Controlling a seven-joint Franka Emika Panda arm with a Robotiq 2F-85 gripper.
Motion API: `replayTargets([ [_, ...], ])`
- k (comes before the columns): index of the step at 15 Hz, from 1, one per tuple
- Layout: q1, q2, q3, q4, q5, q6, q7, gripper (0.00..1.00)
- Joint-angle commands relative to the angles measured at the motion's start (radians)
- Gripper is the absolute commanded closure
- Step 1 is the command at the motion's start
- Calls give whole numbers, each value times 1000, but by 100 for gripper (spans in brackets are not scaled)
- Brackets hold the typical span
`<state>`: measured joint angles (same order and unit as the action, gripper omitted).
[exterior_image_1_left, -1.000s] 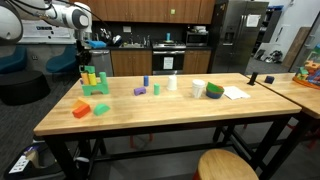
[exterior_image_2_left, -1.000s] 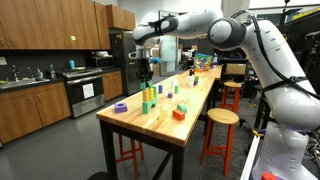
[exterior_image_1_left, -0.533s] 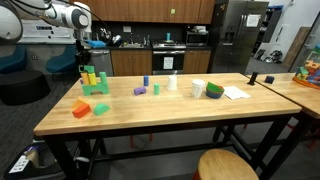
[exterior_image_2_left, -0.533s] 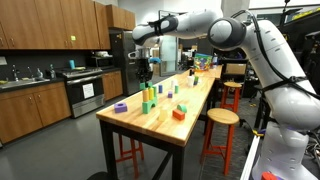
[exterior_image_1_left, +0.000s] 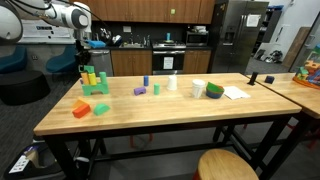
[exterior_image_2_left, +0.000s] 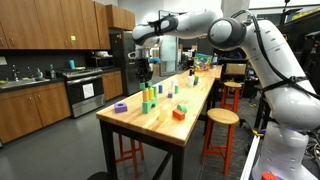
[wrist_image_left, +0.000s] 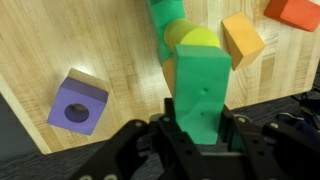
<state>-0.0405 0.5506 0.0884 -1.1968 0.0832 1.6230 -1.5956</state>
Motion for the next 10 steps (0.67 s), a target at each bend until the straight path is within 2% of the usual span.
replayTargets([
  [1,-4,-9,7,-2,8,-11,16,84],
  [10,-6,-20,5,-28,7,55,25,84],
])
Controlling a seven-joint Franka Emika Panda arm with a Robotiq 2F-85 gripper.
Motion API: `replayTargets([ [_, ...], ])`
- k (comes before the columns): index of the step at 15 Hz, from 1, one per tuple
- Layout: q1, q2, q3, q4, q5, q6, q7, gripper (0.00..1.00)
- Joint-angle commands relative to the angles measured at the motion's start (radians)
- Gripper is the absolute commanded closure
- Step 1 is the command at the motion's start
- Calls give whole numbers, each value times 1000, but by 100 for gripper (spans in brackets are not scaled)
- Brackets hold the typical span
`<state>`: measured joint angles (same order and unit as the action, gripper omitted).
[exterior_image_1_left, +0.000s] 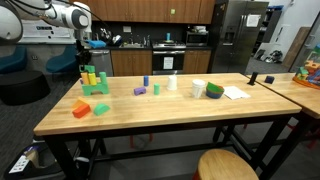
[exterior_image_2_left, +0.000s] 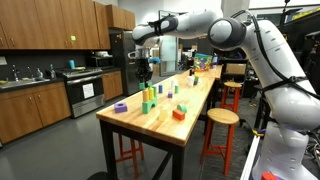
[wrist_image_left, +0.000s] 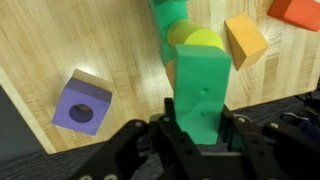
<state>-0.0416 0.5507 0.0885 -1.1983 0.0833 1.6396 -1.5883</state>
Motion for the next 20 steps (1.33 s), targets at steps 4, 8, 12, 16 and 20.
replayTargets([
  [4,-7,-21,6,-37,6,74,15,84],
  [8,-6,-25,5,-38,1,50,20,84],
  [12,-5,-41,3,-50,-3,56,22,84],
  [16,-5,-47,3,-53,-2,58,22,84],
  [20,-10,-46,7,-55,3,53,3,84],
])
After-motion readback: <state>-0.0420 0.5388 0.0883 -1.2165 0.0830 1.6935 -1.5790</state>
